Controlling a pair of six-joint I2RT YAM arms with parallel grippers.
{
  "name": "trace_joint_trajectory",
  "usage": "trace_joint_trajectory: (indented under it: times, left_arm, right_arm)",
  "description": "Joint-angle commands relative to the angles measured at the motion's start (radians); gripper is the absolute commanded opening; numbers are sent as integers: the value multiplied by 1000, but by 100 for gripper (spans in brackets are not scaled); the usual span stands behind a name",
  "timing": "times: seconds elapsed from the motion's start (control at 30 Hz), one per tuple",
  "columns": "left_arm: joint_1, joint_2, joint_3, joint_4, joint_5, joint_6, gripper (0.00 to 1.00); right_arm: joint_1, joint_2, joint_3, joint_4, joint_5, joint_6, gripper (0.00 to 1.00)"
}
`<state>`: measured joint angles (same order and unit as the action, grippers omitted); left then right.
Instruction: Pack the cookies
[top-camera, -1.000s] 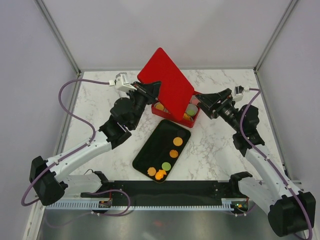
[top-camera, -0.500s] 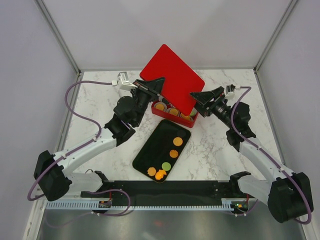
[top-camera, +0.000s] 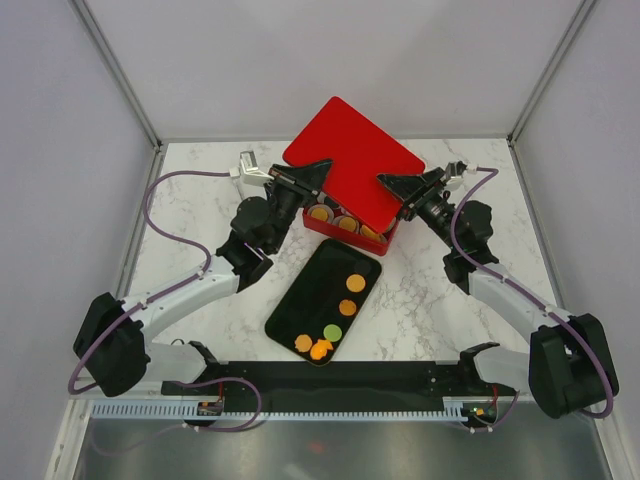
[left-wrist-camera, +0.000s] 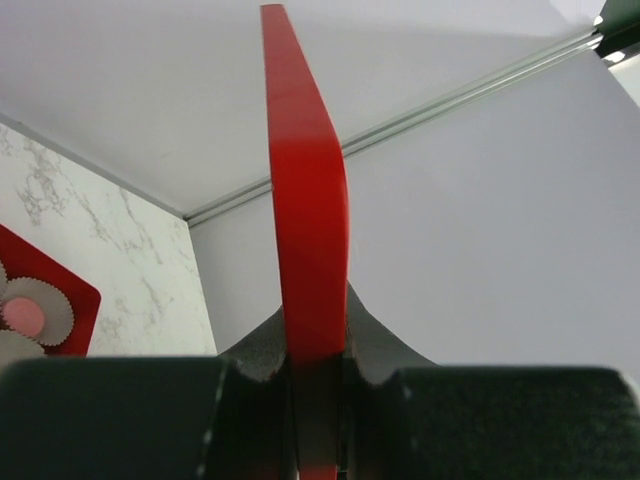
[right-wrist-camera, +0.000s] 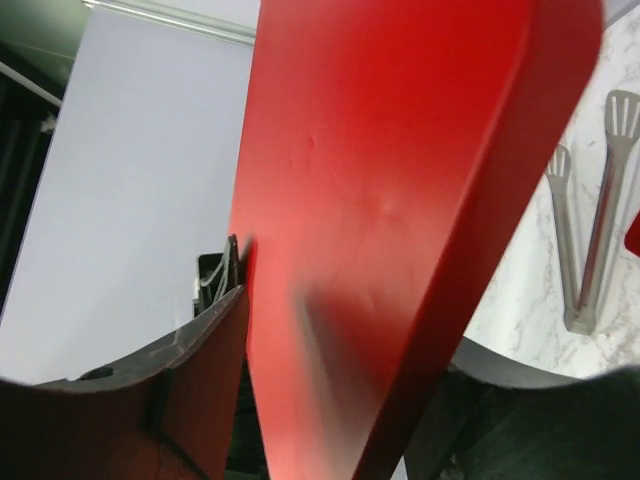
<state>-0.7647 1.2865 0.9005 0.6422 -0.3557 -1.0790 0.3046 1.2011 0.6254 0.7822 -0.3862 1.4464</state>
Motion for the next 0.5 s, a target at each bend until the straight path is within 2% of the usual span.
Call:
trace_joint_trajectory:
  times: [0.0, 0.07, 0.1, 0.17, 0.2, 0.27, 0.3, 0.37, 0.4, 0.47]
  left_arm:
    - [27, 17, -12, 157, 30, -110, 2]
    - [36, 36, -14, 165, 46, -137, 2]
    - [36, 42, -12, 169, 56, -140, 2]
    - [36, 51, -17, 189, 64, -153, 2]
    - [38, 53, -17, 189, 69, -156, 2]
    - [38, 50, -17, 183, 76, -151, 2]
    - [39, 48, -17, 174, 86, -150, 5]
    - [41, 42, -15, 148, 106, -136, 16]
    - [41, 31, -12, 134, 115, -125, 33]
    - [42, 14, -8, 56, 119, -90, 50]
  right_arm:
    - [8, 15, 48, 149, 21, 26, 60]
    - [10, 25, 46, 179, 23, 45, 51]
    - [11, 37, 45, 190, 21, 51, 42]
    - [11, 49, 43, 222, 17, 68, 31]
    - [11, 57, 39, 230, 15, 71, 19]
    - [11, 61, 36, 244, 17, 80, 9]
    - [11, 63, 34, 244, 20, 81, 0]
    - [10, 61, 33, 244, 23, 85, 0]
    - [11, 61, 34, 244, 24, 85, 0]
    - [11, 63, 39, 236, 33, 86, 0]
